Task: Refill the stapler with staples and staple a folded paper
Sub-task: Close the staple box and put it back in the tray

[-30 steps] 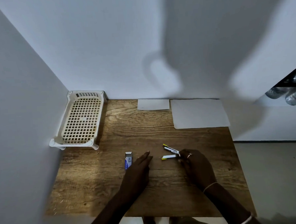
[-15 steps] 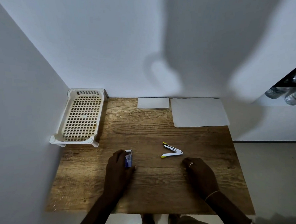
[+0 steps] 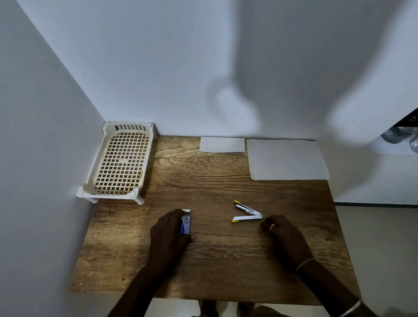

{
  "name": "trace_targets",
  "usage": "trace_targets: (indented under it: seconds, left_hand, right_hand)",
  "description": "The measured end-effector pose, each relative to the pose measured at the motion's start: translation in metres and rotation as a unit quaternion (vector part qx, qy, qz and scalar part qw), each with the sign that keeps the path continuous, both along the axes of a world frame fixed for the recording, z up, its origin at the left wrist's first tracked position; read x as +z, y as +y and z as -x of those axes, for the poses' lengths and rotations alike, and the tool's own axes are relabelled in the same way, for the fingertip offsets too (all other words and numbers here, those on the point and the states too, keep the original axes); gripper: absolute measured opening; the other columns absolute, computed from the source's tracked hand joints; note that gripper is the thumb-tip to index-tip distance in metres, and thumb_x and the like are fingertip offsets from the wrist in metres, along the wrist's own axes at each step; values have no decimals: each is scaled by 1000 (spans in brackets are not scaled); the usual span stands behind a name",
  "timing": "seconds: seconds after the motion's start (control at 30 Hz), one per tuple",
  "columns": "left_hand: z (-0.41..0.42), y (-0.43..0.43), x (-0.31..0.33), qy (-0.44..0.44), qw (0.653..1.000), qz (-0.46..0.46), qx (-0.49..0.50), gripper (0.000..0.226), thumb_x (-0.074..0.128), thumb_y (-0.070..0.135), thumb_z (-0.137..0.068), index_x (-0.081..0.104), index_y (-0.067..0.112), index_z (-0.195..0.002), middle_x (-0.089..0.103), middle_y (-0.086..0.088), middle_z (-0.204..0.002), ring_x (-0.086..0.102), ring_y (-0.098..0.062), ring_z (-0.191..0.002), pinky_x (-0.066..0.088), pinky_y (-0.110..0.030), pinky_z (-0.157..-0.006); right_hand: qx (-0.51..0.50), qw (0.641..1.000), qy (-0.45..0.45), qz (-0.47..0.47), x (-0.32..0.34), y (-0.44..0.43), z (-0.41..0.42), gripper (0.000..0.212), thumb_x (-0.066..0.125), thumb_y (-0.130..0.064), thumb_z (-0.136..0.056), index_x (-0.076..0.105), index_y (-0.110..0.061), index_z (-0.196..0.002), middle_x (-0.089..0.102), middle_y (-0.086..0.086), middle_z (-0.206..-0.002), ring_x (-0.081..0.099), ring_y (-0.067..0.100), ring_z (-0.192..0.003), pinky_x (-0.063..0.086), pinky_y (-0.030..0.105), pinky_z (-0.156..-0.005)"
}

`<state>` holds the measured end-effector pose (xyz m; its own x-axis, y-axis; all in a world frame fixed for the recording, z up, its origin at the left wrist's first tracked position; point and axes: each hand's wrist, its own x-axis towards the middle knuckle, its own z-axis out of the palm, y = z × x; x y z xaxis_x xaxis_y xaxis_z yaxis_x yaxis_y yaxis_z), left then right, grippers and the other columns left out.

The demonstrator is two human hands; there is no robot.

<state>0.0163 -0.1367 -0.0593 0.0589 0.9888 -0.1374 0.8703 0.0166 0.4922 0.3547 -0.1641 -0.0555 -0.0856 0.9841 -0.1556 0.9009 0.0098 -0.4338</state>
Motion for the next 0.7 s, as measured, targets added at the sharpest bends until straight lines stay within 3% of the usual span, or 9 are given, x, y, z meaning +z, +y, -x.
trace_targets:
  seconds: [0.2,0.33,0.43,0.53,0.7]
  left_hand:
    - [2,2,-2,-19,1000,-5,2,79,86,50,-63,53,28,-131,63,6,-127,59,-17,-113,46,-35,-90]
    - [2,3,-5,-26,1000,-5,5,81,87,47,-64,53,26,-134,63,5,-129,58,-20,-114,45,-36,-92]
    - [1,3,-6,-33,999,-4,7,80,87,46,-65,53,25,-135,63,4,-129,58,-20,-114,45,-37,-93]
    - [1,4,-9,-49,999,-13,4,78,87,45,-66,54,23,-134,63,3,-129,58,-19,-113,44,-35,-92]
    - [-4,6,-10,-62,998,-7,12,81,87,47,-68,54,18,-136,61,0,-131,56,-19,-116,44,-35,-97]
  right_hand:
    - [47,995,-77,-36,6,-6,-3,41,81,0,-77,72,-10,-115,69,8,-115,65,27,-105,60,38,-76]
    - [33,996,-61,-53,4,-6,-4,37,81,6,-72,74,-6,-107,71,12,-106,69,31,-95,61,42,-71]
    - [47,996,-67,-37,4,-1,-4,31,75,-2,-82,71,-10,-112,68,8,-108,65,27,-98,58,39,-76]
    - [22,998,-50,-5,2,7,-2,25,56,-20,-100,63,-17,-124,62,3,-117,59,17,-101,51,30,-81]
    - [48,991,-124,20,8,19,7,27,51,-29,-100,63,-20,-122,61,1,-114,58,16,-98,50,30,-79]
